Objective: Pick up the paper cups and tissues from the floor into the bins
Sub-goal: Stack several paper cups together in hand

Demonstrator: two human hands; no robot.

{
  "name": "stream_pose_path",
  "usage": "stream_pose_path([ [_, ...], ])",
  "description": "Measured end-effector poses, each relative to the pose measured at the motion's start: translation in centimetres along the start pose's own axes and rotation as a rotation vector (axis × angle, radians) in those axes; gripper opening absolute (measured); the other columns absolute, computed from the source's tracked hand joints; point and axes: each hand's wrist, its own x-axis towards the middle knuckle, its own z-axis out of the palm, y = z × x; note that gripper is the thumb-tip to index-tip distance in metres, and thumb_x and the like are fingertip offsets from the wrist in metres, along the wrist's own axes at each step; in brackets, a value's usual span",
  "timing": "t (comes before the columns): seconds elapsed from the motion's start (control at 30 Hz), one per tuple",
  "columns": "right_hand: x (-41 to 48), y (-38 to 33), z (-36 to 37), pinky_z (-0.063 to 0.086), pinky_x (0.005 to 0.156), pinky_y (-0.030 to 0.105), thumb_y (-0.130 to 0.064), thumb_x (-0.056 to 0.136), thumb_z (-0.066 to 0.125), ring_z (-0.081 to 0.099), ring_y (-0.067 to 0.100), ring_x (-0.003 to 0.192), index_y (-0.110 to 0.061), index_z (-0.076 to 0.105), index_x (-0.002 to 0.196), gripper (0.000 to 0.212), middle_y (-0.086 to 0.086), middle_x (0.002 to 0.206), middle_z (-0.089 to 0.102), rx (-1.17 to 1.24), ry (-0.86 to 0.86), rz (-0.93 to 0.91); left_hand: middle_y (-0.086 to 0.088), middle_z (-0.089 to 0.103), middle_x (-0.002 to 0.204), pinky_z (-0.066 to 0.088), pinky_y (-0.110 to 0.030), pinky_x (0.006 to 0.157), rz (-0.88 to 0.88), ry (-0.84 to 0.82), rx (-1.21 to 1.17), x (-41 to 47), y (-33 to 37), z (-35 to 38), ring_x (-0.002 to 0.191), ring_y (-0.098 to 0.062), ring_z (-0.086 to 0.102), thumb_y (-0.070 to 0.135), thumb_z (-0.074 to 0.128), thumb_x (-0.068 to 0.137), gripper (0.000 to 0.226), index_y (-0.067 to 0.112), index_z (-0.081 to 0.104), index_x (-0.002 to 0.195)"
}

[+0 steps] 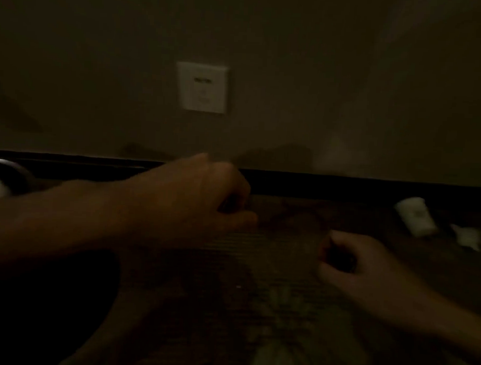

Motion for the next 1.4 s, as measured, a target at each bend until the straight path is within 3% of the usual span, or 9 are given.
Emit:
stream_pose_path([
  [0.27, -3.4, 18.9, -7.4, 0.047, 0.073, 0.024, -0.017, 0.088, 0.068, 0.061, 0.012, 0.083, -0.024, 0.061, 0.091, 0.010, -0.006, 0.085, 0.063, 0.133, 0.264, 0.322, 0.013, 0.064, 0.088, 0.050, -0.023, 0.068, 0.156, -0.264, -0.223, 17.4, 13.9, 14.3, 0.081, 0.000, 0.060, 0.044, 0.062, 0.092, 0.015, 0.031, 0.065, 0.099],
  [0.37, -2.3, 23.9, -10.3, 0.041, 0.073, 0.012, -0.021, 0.090, 0.066, 0.054, -0.003, 0.088, -0.022, 0.056, 0.122, 0.033, -0.014, 0.100, 0.058, 0.231, 0.401, 0.428, 0.016, 0.059, 0.090, 0.046, -0.017, 0.062, 0.140, -0.282, -0.301, 23.0, 17.7, 18.4, 0.078, 0.002, 0.056, 0.038, 0.061, 0.095, 0.022, 0.030, 0.060, 0.115],
  [0.5, 0.8, 30.2, -13.7, 0.038, 0.094, 0.030, -0.032, 0.093, 0.061, 0.046, 0.022, 0.128, -0.024, 0.036, 0.146, 0.059, 0.003, 0.143, 0.045, 0.227, 0.527, 0.531, 0.012, 0.056, 0.109, 0.039, -0.011, 0.060, 0.079, -0.312, -0.439, 30.5, 22.1, 22.5, 0.079, 0.003, 0.051, 0.036, 0.060, 0.095, 0.046, 0.026, 0.047, 0.139],
  [0.63, 4.2, 35.1, -14.9, 0.036, 0.106, 0.037, -0.040, 0.089, 0.066, 0.038, 0.029, 0.136, -0.018, 0.024, 0.152, 0.078, 0.008, 0.153, 0.034, 0.203, 0.618, 0.606, 0.005, 0.059, 0.125, 0.053, -0.028, 0.086, -0.086, -0.289, -0.712, 35.4, 24.7, 25.4, 0.108, -0.017, 0.062, 0.028, 0.058, 0.098, 0.046, 0.019, 0.046, 0.142],
  [0.73, 6.6, 37.3, -14.3, 0.040, 0.104, 0.041, -0.041, 0.085, 0.070, 0.041, 0.030, 0.133, -0.018, 0.026, 0.151, 0.082, 0.010, 0.151, 0.036, 0.220, 0.604, 0.619, 0.004, 0.062, 0.109, 0.053, -0.016, 0.070, -0.189, -0.246, -0.849, 37.3, 25.1, 27.7, 0.091, -0.013, 0.064, 0.019, 0.054, 0.100, 0.019, 0.023, 0.059, 0.118],
  [0.83, 8.0, 38.9, -13.8, 0.041, 0.101, 0.040, -0.034, 0.088, 0.069, 0.044, 0.033, 0.130, -0.014, 0.035, 0.146, 0.070, 0.012, 0.149, 0.037, 0.165, 0.572, 0.595, 0.001, 0.055, 0.127, 0.042, -0.001, 0.049, -0.269, -0.224, -0.924, 38.5, 25.4, 29.5, 0.080, 0.003, 0.053, 0.020, 0.056, 0.099, 0.044, 0.013, 0.046, 0.142],
  [1.03, 4.5, 38.5, -14.6, 0.045, 0.102, 0.046, -0.047, 0.081, 0.071, 0.052, 0.029, 0.124, -0.019, 0.041, 0.145, 0.076, 0.007, 0.143, 0.048, 0.701, 0.511, 0.719, 0.003, 0.051, 0.132, 0.053, -0.022, 0.045, -0.438, -0.239, -1.005, 38.6, 27.4, 27.5, 0.082, -0.016, 0.063, 0.035, 0.064, 0.091, 0.074, 0.023, 0.026, 0.153],
  [1.23, -2.6, 34.8, -17.2, 0.047, 0.067, 0.024, -0.032, 0.082, 0.074, 0.059, 0.007, 0.085, -0.023, 0.050, 0.134, 0.058, -0.012, 0.101, 0.059, 0.989, 0.270, 0.629, 0.012, 0.057, 0.106, 0.056, -0.025, 0.050, -0.314, -0.387, -0.852, 36.7, 29.6, 20.5, 0.078, -0.013, 0.069, 0.051, 0.069, 0.059, 0.064, 0.032, 0.053, 0.118],
  [1.4, -2.9, 32.0, -20.2, 0.050, 0.091, 0.035, -0.030, 0.071, 0.083, 0.055, 0.011, 0.111, -0.025, 0.046, 0.139, 0.077, -0.011, 0.128, 0.054, 0.999, 0.227, 0.528, -0.007, 0.072, 0.079, 0.057, -0.027, 0.055, -0.038, -0.535, -0.546, 37.5, 31.6, 15.4, 0.069, -0.024, 0.070, 0.057, 0.066, 0.063, 0.030, 0.032, 0.070, 0.078],
])
